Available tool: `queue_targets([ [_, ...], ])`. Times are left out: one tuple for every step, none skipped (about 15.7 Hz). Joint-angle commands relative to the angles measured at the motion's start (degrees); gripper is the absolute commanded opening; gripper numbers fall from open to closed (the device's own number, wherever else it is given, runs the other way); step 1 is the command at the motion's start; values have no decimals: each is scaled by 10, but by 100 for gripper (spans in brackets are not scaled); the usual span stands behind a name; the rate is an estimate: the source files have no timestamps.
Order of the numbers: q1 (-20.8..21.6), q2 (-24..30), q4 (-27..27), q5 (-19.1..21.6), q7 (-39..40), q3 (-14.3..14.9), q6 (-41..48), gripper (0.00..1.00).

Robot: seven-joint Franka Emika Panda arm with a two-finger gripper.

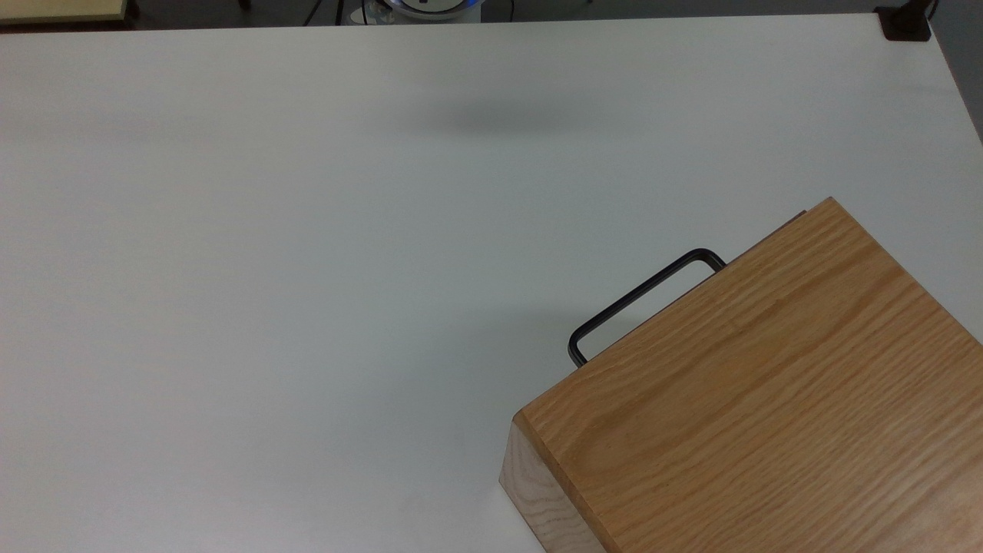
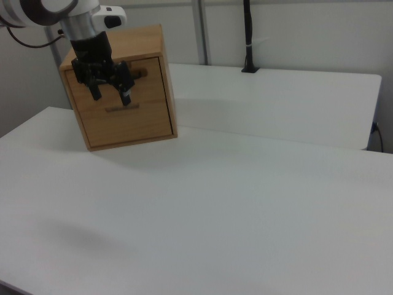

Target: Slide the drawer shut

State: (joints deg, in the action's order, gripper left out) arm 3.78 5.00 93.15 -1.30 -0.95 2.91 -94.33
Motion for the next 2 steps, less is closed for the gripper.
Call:
queue_targets([
  [-4,-10,-10,10,-8,0,-4,100],
  [-6,-10,-10,10,-6,0,-3,100],
])
